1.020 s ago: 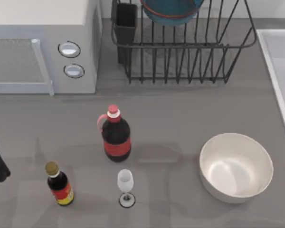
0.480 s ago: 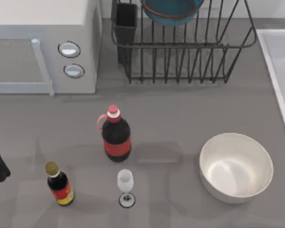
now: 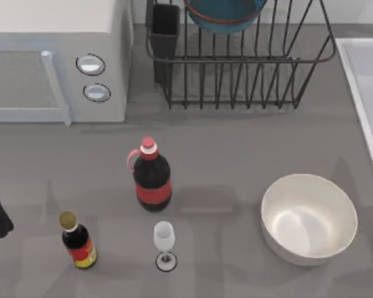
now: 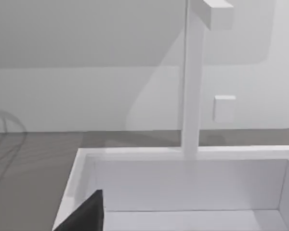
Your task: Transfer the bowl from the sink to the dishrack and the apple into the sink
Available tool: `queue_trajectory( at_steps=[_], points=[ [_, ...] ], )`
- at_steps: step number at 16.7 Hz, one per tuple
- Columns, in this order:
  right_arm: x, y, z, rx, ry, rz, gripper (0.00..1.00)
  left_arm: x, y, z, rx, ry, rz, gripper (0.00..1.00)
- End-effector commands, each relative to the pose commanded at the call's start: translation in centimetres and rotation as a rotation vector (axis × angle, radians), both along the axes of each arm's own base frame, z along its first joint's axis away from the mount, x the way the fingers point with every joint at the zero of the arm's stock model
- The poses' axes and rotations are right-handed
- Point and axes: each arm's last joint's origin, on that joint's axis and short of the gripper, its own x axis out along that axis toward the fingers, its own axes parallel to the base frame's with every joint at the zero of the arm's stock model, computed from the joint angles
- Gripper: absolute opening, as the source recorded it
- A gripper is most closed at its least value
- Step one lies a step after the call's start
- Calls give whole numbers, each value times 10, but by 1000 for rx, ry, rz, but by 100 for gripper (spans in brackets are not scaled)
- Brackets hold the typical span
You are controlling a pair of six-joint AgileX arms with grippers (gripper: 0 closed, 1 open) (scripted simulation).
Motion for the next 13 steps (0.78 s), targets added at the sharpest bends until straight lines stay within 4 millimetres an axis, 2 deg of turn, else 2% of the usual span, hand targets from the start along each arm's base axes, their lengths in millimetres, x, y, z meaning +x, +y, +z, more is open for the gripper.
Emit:
queue_trajectory(
  at_steps=[4,7,10,13],
  points=[
    [-37,33,55,-27,-65,3,100,0,0,0,0,0,0,100],
    [-80,56,80,-41,-135,3,100,0,0,0,0,0,0,100],
    [-116,72,76,-35,-151,3,100,0,0,0,0,0,0,100],
    [-137,81,57,-22,-117,5,100,0,0,0,0,0,0,100]
  ],
)
